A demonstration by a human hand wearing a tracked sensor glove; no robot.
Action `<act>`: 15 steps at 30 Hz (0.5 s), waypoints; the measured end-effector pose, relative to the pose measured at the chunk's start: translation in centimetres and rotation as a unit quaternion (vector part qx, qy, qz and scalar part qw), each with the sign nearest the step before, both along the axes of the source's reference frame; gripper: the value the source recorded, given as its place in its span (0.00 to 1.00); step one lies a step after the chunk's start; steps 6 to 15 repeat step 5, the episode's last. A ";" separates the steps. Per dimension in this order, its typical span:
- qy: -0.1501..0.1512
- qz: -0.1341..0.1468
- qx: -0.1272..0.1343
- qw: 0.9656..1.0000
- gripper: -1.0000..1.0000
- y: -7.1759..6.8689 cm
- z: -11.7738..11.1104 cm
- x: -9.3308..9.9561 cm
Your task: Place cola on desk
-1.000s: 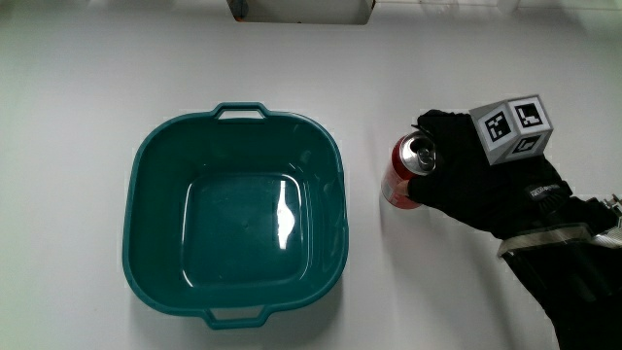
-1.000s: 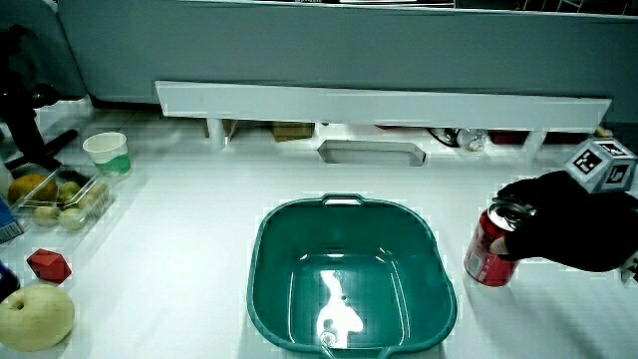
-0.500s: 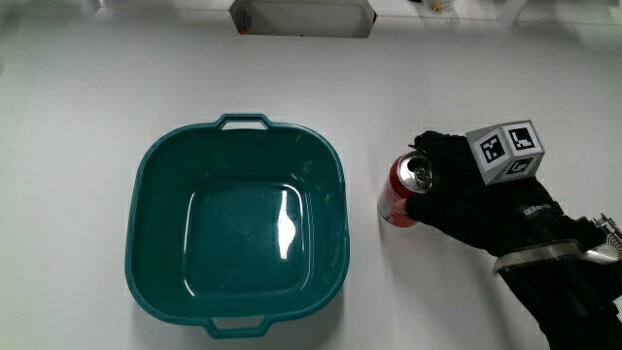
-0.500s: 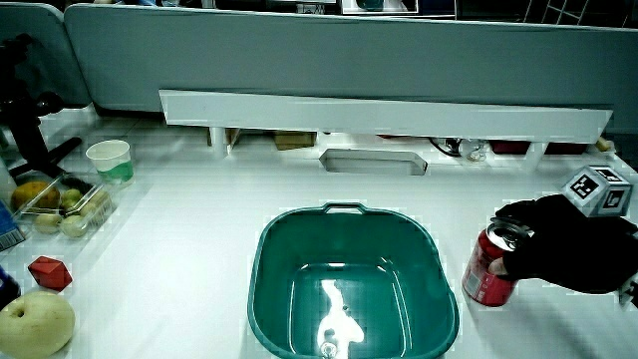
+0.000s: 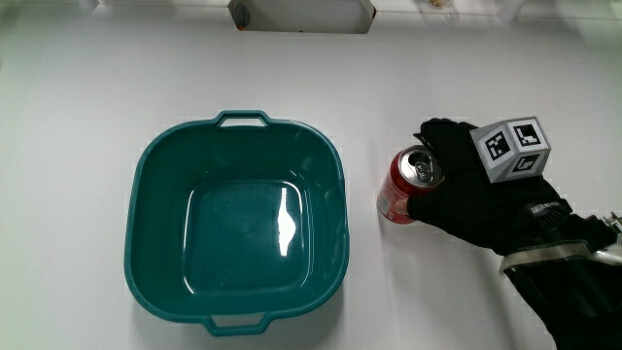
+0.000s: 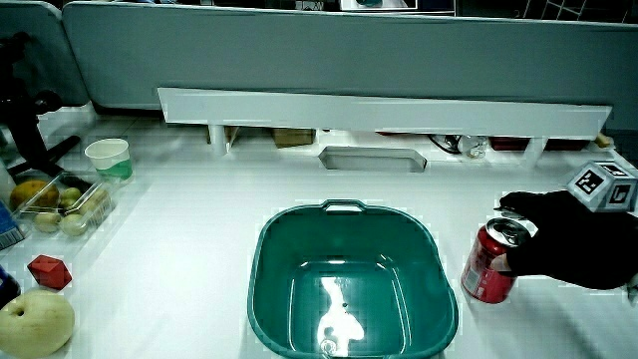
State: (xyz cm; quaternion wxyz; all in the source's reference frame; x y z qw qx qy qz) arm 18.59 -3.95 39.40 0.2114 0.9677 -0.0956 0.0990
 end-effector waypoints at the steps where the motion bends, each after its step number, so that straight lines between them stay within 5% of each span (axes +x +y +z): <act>1: -0.003 -0.001 -0.007 1.000 0.16 0.0 0.1 0.1; 3: -0.002 0.004 -0.006 1.000 0.12 0.3 0.1 0.6; 5: -0.035 0.013 -0.025 0.999 0.08 0.7 -0.3 0.8; 15: -0.035 0.013 -0.025 0.999 0.08 0.7 -0.3 0.8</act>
